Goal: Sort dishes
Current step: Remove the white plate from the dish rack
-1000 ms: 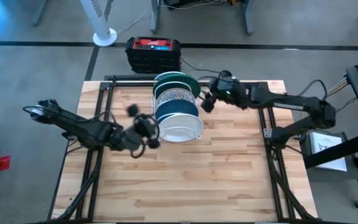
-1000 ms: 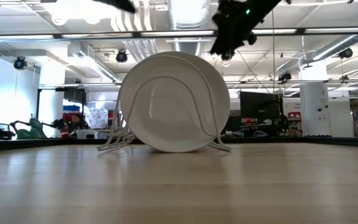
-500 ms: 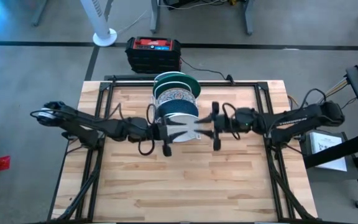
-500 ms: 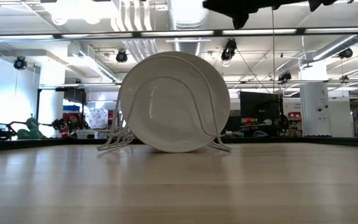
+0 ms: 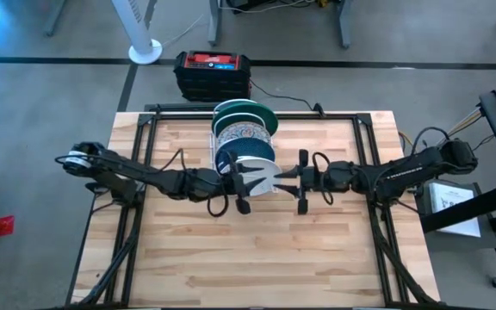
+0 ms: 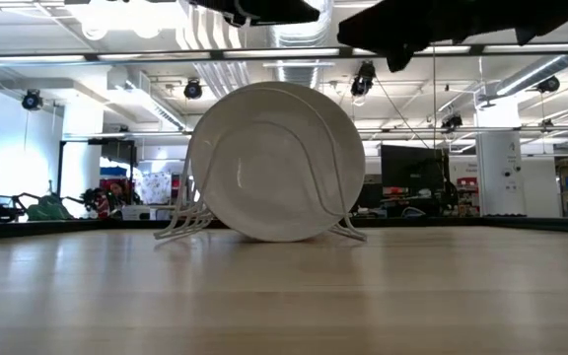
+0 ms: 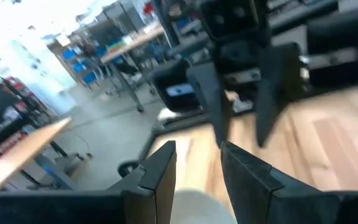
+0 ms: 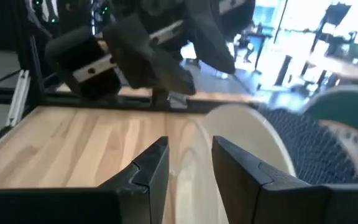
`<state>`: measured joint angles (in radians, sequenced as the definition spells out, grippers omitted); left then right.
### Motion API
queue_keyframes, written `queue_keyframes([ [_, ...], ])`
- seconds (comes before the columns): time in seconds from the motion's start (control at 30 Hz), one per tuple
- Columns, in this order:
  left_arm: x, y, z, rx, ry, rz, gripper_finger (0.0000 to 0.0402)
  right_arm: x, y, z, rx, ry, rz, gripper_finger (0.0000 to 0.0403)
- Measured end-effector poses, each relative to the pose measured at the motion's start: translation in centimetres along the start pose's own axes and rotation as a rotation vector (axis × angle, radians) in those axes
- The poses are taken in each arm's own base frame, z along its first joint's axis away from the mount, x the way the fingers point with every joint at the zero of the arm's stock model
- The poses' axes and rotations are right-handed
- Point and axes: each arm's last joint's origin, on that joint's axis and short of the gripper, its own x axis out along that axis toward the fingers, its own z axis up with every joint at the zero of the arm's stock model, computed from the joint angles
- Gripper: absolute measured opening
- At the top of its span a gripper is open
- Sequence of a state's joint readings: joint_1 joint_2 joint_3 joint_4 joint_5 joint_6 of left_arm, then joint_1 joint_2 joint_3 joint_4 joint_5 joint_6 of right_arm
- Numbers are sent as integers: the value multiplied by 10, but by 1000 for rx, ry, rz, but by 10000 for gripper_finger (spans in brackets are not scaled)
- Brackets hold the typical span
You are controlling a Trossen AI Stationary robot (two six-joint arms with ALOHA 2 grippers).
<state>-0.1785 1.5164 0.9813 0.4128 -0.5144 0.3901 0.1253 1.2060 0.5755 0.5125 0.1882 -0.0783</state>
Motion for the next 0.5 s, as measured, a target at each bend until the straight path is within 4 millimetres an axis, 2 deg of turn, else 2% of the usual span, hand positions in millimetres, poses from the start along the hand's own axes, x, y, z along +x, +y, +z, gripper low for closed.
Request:
queue_keyframes([
  [0.2, -8, -10, -3, -6, 68, -35, 116, -2, -3, -16, 19, 142, -124, 119],
  [0.33, -16, -19, -5, 35, 149, 42, 116, -4, -7, -24, 26, 223, -253, 128],
  [0.5, -30, -25, -1, 59, 189, 114, 116, -4, -10, -25, 25, 233, -269, 141],
])
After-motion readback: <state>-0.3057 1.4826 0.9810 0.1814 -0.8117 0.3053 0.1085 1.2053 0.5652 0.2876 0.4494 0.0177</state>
